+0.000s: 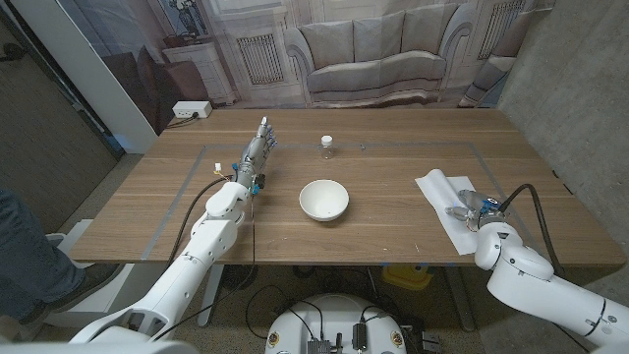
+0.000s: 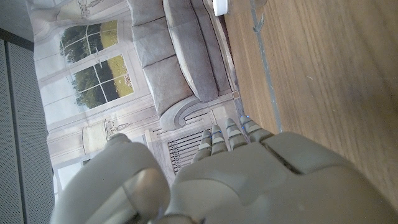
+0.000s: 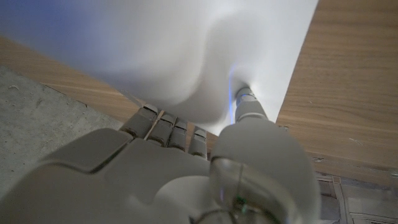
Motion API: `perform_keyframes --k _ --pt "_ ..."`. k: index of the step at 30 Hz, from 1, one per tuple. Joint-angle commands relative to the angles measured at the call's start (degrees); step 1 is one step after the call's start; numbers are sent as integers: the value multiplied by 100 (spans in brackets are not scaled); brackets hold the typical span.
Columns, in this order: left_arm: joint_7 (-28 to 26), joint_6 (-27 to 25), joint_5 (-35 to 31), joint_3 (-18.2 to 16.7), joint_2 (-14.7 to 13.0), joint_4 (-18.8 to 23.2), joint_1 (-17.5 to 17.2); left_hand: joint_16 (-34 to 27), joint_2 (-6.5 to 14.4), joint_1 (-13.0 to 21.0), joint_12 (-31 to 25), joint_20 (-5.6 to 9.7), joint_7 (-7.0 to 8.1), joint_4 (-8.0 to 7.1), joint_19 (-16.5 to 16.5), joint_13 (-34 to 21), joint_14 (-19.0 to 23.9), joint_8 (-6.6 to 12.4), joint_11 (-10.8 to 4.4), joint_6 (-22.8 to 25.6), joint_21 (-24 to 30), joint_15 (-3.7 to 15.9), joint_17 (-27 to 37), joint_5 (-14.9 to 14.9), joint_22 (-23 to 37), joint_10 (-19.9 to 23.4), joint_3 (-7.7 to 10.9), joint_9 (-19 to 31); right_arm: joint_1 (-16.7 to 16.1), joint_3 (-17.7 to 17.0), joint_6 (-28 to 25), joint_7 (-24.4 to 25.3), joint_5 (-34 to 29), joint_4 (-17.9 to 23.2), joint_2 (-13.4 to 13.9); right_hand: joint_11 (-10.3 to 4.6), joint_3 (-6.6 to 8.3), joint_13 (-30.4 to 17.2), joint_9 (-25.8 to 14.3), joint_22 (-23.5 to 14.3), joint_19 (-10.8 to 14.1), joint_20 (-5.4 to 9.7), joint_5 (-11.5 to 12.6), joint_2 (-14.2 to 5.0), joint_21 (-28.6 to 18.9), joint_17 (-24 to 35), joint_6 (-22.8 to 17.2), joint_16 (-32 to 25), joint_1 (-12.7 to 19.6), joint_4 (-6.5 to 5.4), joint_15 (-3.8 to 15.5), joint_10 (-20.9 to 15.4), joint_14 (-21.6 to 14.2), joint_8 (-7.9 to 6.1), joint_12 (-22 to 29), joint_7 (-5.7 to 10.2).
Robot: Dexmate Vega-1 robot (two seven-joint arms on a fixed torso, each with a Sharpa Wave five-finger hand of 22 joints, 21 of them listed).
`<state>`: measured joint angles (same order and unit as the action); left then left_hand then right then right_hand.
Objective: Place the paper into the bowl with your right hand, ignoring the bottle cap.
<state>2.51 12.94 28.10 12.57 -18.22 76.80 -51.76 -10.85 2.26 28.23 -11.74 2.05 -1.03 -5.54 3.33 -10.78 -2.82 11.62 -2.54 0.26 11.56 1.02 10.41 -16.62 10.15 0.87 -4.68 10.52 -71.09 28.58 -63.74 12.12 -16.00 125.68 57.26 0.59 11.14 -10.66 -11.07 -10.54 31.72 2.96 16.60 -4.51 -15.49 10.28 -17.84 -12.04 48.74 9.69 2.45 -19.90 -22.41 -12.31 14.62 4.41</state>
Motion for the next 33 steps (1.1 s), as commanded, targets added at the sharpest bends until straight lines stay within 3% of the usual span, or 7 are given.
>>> perform_keyframes --k 1,6,22,27,33 --pt "-10 11 19 -10 12 25 -44 11 34 8 7 154 -17 -26 41 -11 -25 -20 -13 22 -18 -15 13 -29 17 -14 -36 31 38 81 -77 147 -167 -17 -43 -72 95 -10 -35 -38 212 370 -79 -60 -77 30 -179 -64 167 -39 404 -225 -284 -62 53 27" --pt "-18 15 14 -5 8 39 -55 12 37 9 7 151 -16 -26 42 -11 -29 -20 -22 23 -17 -15 13 -29 18 -15 -43 31 50 138 -152 216 -268 -13 -64 -137 131 -8 -40 -52 430 476 -180 -98 -148 36 -479 -96 288 -66 554 -513 -577 -137 113 62" --pt "-9 10 26 12 -8 59 -56 10 46 13 8 150 -17 -27 41 -11 -26 -20 -18 24 -15 -14 13 -28 18 -16 -62 31 -81 29 -293 437 -374 256 8 -158 140 -5 -43 -62 629 517 -299 -101 -212 42 -806 -109 368 -98 612 -851 -878 -198 172 16" --pt "-8 13 33 6 -18 73 -61 9 49 15 5 148 -11 -27 41 -11 -25 -19 -12 28 -14 -8 13 -28 18 -10 -68 31 -54 69 -372 483 -431 341 47 -224 161 -4 -44 -65 689 540 -332 -122 -232 43 -891 -110 419 -96 648 -948 -967 -207 184 12" --pt "-19 17 46 -10 -40 115 -86 9 53 17 8 148 -11 -27 43 -11 -25 -20 -14 27 -14 -9 13 -28 18 -16 -76 31 -10 105 -456 530 -490 455 86 -177 176 -3 -45 -68 722 562 -364 -137 -243 45 -954 -114 449 -99 655 -1023 -1048 -212 191 14"
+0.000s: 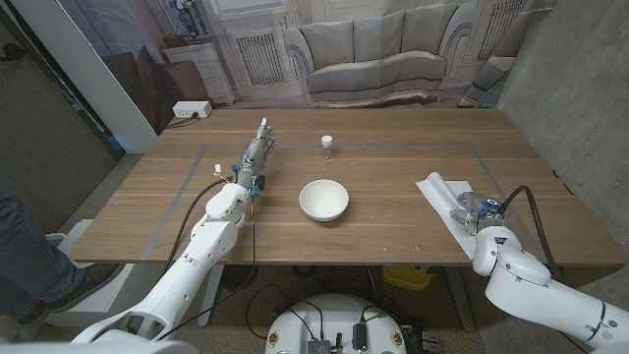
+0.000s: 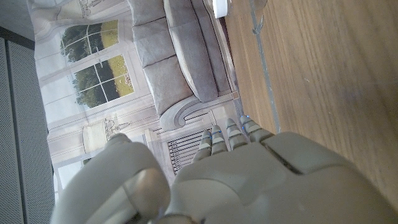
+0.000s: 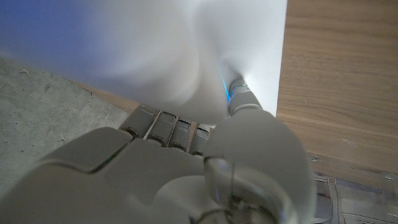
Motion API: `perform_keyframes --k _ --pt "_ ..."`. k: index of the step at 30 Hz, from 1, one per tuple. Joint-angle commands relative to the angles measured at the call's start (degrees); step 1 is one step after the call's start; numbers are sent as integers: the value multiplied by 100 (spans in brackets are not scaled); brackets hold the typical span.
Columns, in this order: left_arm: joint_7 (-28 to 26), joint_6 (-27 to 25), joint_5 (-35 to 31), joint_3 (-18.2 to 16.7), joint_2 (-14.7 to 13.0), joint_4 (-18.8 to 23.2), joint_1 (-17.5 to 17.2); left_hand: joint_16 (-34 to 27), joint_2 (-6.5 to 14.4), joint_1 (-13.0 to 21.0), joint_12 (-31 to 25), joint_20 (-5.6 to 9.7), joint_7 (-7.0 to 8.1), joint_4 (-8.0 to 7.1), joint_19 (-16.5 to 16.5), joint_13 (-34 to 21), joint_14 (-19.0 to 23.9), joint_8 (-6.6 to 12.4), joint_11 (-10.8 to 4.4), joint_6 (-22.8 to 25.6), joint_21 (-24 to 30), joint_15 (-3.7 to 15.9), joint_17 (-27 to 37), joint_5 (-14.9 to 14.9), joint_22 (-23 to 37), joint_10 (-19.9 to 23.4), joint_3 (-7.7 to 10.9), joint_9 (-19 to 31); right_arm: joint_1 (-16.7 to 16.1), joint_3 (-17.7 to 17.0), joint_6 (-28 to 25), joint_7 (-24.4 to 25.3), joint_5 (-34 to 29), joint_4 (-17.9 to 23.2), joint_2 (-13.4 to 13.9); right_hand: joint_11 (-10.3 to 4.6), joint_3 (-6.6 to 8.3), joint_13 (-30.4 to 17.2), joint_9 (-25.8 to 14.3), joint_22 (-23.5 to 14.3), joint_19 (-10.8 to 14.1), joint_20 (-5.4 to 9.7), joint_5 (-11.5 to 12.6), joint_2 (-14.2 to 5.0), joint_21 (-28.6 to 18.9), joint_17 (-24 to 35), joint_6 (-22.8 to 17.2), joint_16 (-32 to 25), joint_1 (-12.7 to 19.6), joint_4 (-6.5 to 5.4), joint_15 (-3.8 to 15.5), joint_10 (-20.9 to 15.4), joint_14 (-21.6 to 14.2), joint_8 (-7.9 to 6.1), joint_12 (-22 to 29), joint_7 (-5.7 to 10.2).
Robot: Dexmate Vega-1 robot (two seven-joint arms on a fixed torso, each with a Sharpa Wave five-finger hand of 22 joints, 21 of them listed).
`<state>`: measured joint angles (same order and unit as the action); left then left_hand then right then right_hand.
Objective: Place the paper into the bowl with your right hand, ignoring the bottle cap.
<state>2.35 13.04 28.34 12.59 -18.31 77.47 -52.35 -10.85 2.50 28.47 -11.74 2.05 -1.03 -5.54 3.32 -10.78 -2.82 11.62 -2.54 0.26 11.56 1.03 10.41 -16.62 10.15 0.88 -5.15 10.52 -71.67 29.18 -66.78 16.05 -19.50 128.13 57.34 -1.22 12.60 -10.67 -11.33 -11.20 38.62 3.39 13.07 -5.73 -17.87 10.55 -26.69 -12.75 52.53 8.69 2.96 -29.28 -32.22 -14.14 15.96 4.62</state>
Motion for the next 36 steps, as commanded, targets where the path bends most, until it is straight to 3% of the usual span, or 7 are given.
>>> perform_keyframes --k 1,13,36 --pt "-1 7 26 -13 -36 53 -28 10 29 -7 9 150 -10 -27 43 -11 -26 -20 -15 27 -14 -13 13 -28 18 -20 -30 31 54 50 -156 148 -147 225 85 1 33 -2 -18 -3 38 521 -13 -19 -8 19 -71 -41 74 1 602 -92 -70 -29 58 -5" --pt "8 13 65 -50 -78 58 -40 8 38 0 7 154 -9 -26 44 -11 -23 -20 -23 27 -13 -7 13 -29 18 -13 -44 32 185 154 -295 150 -186 355 107 -27 76 -1 -20 -11 90 552 -72 -72 -30 22 -176 -42 141 -1 640 -208 -193 -35 63 -10" --pt "134 67 149 -130 -63 -59 -13 8 54 13 11 150 -17 -24 48 -11 -23 -21 -15 27 -12 -15 12 -29 18 -25 -66 32 -54 -162 -113 306 26 767 236 -19 43 -1 -21 -15 93 526 -145 -3 -30 19 -239 19 116 -26 605 -256 -178 -17 34 -40"
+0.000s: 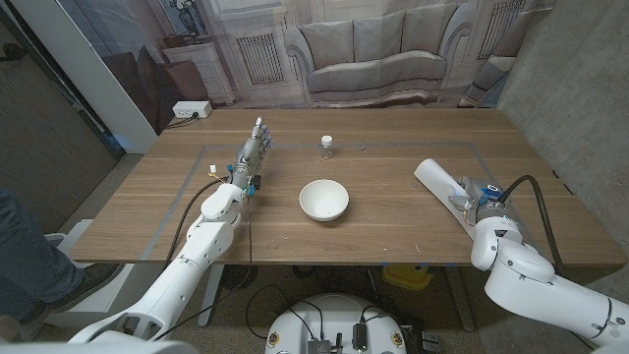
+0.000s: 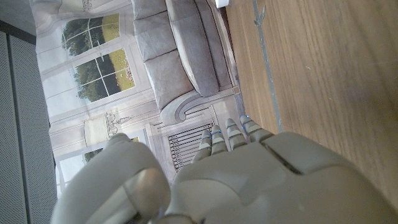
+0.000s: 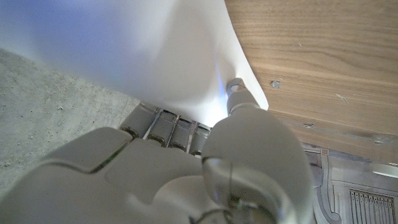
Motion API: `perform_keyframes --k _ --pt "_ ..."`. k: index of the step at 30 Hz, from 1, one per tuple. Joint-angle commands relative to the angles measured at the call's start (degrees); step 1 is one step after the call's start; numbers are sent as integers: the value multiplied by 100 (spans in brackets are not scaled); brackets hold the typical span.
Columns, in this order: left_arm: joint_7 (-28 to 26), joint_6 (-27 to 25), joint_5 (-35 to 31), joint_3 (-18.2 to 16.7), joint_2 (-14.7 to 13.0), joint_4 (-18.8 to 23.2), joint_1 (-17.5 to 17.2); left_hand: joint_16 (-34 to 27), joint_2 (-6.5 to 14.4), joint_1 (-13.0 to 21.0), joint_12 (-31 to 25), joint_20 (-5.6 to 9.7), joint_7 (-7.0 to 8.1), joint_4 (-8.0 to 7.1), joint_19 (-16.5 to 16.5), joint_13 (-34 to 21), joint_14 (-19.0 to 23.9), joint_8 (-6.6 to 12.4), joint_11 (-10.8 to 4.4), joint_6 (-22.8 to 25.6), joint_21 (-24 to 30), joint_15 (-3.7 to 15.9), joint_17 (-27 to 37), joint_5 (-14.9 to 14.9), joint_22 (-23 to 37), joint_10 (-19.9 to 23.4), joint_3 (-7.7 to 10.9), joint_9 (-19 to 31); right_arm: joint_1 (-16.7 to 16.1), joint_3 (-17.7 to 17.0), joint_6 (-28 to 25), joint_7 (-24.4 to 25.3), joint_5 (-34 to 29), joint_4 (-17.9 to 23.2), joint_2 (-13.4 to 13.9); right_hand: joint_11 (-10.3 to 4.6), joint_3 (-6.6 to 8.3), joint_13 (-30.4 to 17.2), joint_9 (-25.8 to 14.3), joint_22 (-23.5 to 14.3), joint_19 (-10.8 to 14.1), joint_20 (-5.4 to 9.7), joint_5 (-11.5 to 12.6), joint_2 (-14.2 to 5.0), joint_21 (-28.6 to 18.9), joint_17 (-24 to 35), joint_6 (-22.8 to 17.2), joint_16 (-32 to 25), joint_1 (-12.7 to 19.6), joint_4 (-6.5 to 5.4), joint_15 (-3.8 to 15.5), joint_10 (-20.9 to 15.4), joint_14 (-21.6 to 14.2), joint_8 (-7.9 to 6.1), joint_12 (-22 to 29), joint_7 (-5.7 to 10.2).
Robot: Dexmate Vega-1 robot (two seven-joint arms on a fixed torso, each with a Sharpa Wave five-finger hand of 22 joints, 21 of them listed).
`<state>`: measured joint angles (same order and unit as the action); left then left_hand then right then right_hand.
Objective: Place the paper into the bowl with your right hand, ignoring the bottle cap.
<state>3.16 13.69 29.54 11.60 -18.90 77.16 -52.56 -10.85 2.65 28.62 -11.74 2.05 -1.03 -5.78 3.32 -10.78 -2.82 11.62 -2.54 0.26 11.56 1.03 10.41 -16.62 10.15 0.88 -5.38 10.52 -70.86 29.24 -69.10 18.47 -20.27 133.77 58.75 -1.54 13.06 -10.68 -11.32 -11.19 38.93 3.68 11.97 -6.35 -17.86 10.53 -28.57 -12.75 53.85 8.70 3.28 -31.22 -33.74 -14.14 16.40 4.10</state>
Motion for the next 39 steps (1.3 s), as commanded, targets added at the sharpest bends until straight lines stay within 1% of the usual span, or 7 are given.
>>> perform_keyframes --k 1,10,11,16,21,28,39 --pt "58 -2 26 -30 -7 -30 7 9 39 -2 11 150 -15 0 47 -12 -26 -21 -8 28 -12 -14 12 -29 18 -23 -43 32 -156 -185 146 65 107 220 124 17 -13 0 -23 -16 63 493 -40 69 -31 21 -54 20 -31 -33 576 -61 -29 -16 -14 9" --pt "33 -26 12 -51 -37 37 -21 9 44 2 7 151 -17 1 48 -12 -25 -22 -32 25 -11 -12 12 -29 18 -13 -52 32 -193 -204 246 72 29 351 248 26 -93 -1 -24 -15 51 471 -67 134 -22 31 -70 38 -169 -106 564 -81 -28 4 -35 -3" --pt "29 -27 12 -53 -39 43 -23 9 45 2 7 151 -18 1 48 -12 -24 -22 -33 26 -12 -12 12 -29 18 -15 -53 32 -183 -189 250 65 7 360 257 -6 -96 -1 -24 -15 51 471 -66 136 -21 32 -72 43 -174 -110 564 -98 -26 8 -33 0" --pt "28 -28 23 -63 -45 45 -24 9 48 4 6 153 -16 1 50 -12 -25 -22 0 26 -12 -12 12 -29 18 -11 -58 32 -144 -131 316 -13 -109 403 329 -10 -101 -1 -24 -14 42 465 -64 146 -15 31 -74 54 -173 -108 559 -90 -25 17 -48 0" --pt "47 -22 25 -61 -44 21 -5 10 50 6 7 152 -11 1 49 -11 -27 -22 -20 26 -11 -11 12 -28 18 -14 -65 32 -92 -44 340 -82 -291 426 362 16 -105 -2 -24 -13 43 464 -62 155 -13 30 -77 61 -172 -106 585 -115 -28 25 -49 2" --pt "60 -25 16 -54 -33 -17 28 9 53 8 7 152 -15 1 49 -11 -25 -22 -14 27 -11 -11 12 -28 18 -14 -71 32 -36 108 314 -151 -645 418 333 -96 -79 -2 -25 -13 108 533 -37 155 -31 24 -198 32 -81 -65 683 -288 -196 13 -24 44" --pt "58 -52 -12 -47 -32 -7 59 9 59 12 8 152 -16 2 51 -11 -27 -19 -23 36 -11 -9 12 -28 18 -15 -83 32 -224 -71 555 -300 -934 502 414 -98 -83 -2 -26 -15 119 570 -33 158 -33 26 -233 46 -75 -70 698 -315 -210 18 -37 49"
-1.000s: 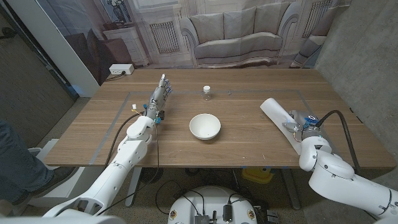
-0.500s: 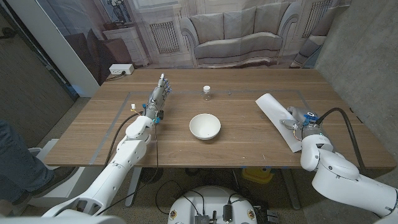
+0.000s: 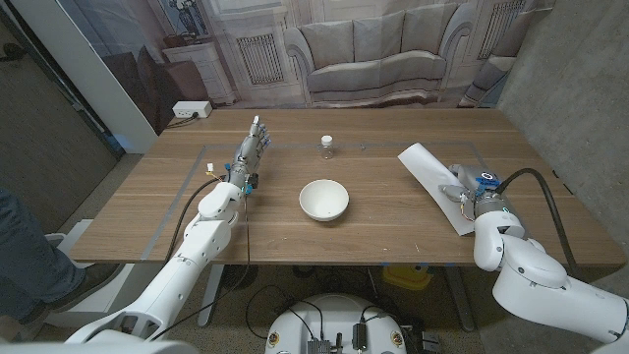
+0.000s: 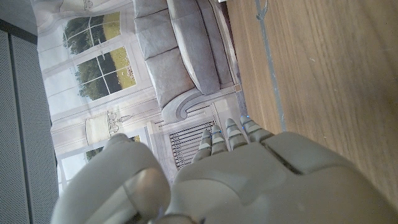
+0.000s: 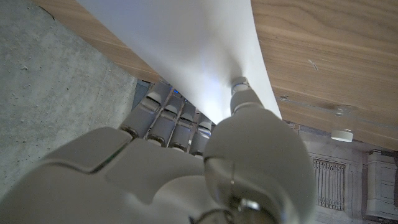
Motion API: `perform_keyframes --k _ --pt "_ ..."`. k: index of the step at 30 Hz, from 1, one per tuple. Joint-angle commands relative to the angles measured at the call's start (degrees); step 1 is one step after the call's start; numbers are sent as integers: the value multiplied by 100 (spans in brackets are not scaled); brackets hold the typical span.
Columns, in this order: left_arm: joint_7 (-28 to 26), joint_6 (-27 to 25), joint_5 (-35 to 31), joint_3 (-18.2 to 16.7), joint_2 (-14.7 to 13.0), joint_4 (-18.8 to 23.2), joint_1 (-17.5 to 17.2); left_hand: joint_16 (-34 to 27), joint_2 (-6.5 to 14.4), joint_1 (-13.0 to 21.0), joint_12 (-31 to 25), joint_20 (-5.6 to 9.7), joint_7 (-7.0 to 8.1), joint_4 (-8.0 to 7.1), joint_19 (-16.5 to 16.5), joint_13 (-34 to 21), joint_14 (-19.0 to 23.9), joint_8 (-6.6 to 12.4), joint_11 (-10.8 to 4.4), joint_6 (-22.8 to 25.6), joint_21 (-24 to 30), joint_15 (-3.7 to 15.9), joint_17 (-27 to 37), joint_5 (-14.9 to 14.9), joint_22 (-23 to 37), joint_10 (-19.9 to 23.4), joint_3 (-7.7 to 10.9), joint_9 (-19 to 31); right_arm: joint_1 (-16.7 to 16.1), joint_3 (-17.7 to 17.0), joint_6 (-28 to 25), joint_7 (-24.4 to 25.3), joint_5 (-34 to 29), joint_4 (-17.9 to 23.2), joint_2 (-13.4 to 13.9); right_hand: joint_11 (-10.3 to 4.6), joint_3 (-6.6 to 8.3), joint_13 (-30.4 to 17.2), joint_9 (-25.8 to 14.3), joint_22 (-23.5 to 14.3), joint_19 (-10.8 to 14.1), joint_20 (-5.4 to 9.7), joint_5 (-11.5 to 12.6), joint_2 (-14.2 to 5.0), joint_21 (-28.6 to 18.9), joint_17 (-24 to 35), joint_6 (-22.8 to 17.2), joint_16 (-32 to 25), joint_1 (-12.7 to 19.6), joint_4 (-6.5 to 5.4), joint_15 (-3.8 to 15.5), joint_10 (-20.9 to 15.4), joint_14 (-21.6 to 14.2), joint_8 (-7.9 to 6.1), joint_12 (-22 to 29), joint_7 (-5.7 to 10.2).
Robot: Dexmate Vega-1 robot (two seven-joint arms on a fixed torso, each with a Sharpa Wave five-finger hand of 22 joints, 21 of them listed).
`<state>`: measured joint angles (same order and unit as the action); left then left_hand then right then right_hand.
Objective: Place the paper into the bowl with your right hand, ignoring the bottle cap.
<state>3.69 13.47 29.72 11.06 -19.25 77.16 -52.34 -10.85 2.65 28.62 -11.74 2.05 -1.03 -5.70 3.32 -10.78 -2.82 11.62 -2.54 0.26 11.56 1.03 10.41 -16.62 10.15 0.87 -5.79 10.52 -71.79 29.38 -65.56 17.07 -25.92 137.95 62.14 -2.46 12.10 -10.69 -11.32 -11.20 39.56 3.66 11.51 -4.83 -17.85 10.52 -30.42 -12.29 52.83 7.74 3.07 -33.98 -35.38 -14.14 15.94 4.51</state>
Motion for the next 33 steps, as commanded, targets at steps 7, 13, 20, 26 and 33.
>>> perform_keyframes --k 7,13,20,26,33 --pt "-8 -30 -25 -9 -7 35 17 10 61 13 7 150 -12 -6 51 -11 -29 -19 -13 35 -10 -9 12 -27 18 -13 -51 32 -214 -162 408 -310 -645 144 112 -23 8 -2 -26 -15 45 588 14 4 -27 29 -59 13 23 16 732 -54 -40 26 0 15" --pt "-19 -14 -15 -23 -26 76 -14 8 64 15 9 149 -12 -5 51 -11 -25 -21 -37 33 -10 -8 13 -27 18 -20 -58 32 -163 -82 501 -579 -1038 166 95 -22 8 -2 -27 -16 32 595 16 1 -21 31 -67 22 25 13 736 -65 -34 31 -6 17" --pt "-65 -34 -9 -33 -63 154 -66 9 67 17 8 148 -13 -5 52 -12 -27 -21 -29 31 -10 -6 13 -27 18 -15 -66 32 -239 -192 774 -830 -1408 171 17 -22 6 -2 -27 -17 21 599 17 0 -15 32 -81 41 27 9 739 -68 -7 36 -18 25" --pt "-91 2 8 -36 -76 196 -99 11 71 20 9 150 -13 -5 54 -12 -32 -21 -27 33 -11 -6 12 -27 18 -17 -72 32 -363 -410 1112 -970 -1559 122 -99 -42 6 -3 -27 -17 14 606 20 -5 -10 34 -84 50 30 6 753 -74 3 45 -27 35" --pt "-138 9 22 -27 -102 268 -151 9 74 23 6 148 -11 -5 53 -12 -28 -22 -29 30 -10 -3 12 -27 18 -12 -79 32 -482 -640 1581 -1049 -1656 49 -253 -37 2 -3 -28 -18 -15 605 22 -5 3 36 -94 84 28 -1 727 -64 72 55 -49 32"
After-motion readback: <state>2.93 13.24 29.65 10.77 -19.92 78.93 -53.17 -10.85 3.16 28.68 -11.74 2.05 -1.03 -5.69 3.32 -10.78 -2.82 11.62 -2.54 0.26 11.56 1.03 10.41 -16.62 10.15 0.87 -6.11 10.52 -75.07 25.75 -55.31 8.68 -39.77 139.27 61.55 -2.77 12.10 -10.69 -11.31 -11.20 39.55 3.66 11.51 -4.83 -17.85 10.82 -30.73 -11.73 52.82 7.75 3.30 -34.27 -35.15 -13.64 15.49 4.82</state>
